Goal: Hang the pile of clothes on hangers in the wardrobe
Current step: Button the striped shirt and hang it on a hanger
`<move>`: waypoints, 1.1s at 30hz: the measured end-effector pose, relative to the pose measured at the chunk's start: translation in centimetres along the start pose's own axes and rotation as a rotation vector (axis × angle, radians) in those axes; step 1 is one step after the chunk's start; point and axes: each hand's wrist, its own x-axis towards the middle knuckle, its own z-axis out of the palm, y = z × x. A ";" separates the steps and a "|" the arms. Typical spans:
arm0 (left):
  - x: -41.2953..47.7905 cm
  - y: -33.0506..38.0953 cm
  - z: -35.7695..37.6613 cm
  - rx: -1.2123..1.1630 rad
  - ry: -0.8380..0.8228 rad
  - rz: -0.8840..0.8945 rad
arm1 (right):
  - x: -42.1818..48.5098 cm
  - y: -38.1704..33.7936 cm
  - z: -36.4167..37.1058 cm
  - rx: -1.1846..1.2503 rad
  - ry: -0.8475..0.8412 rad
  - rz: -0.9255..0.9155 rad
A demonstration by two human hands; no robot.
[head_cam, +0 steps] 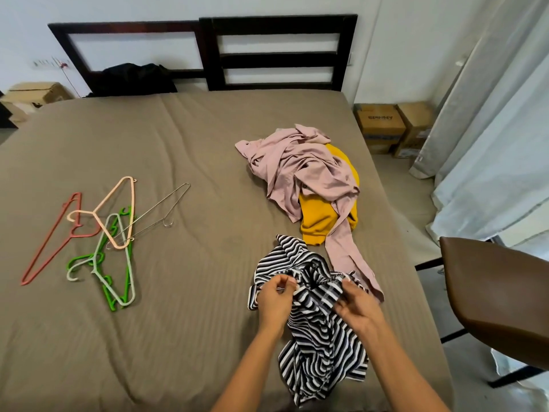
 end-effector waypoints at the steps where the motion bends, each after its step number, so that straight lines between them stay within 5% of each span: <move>1: -0.1 0.2 0.1 -0.027 -0.003 0.016 | -0.1 0.1 0.3 -0.079 -0.024 -0.029; 15: 0.4 2.9 0.5 -0.408 -0.189 -0.062 | -3.0 1.2 3.9 -0.934 -0.090 -0.769; 23: 0.4 3.0 -0.5 -0.437 -0.232 -0.106 | -2.9 1.3 4.1 -1.054 -0.068 -0.807; 28: 0.4 3.0 -0.5 -0.469 -0.242 -0.147 | -3.0 0.7 4.2 -1.042 0.147 -0.921; 33: 0.6 3.2 -0.6 -0.493 -0.241 -0.141 | -3.4 1.3 4.7 -1.132 -0.007 -0.885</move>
